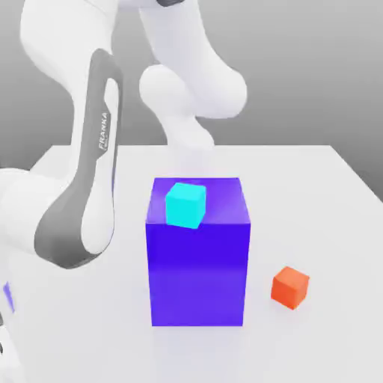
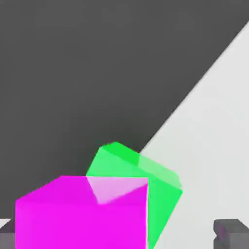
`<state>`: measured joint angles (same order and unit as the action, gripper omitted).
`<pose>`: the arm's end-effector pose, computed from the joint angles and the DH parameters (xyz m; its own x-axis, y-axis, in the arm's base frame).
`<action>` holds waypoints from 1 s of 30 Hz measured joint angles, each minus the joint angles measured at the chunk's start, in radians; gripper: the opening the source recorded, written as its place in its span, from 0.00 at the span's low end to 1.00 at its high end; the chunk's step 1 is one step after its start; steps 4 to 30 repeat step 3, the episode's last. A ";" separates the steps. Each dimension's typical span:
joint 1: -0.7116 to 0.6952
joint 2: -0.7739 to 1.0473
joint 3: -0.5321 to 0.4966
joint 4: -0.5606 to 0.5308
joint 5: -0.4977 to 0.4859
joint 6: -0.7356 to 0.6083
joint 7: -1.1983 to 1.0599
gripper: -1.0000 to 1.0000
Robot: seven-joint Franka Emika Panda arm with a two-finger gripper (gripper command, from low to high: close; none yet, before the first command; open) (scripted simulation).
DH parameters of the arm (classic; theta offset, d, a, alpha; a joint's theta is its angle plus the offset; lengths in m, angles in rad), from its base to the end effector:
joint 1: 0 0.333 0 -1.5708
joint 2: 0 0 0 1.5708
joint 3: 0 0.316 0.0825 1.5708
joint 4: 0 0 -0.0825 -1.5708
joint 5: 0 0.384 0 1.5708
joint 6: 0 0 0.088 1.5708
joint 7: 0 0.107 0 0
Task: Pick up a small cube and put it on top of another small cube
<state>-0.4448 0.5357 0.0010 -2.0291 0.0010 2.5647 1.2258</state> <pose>0.5408 -0.2571 0.1787 -0.0996 -0.9950 -0.0010 -0.9950 0.0996 -0.0003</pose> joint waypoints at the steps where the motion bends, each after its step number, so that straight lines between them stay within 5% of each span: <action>1: -0.001 -0.013 -0.001 0.000 0.000 -0.013 0.000 1.00; 30: -0.002 -0.068 -0.002 -0.002 0.000 -0.066 0.000 1.00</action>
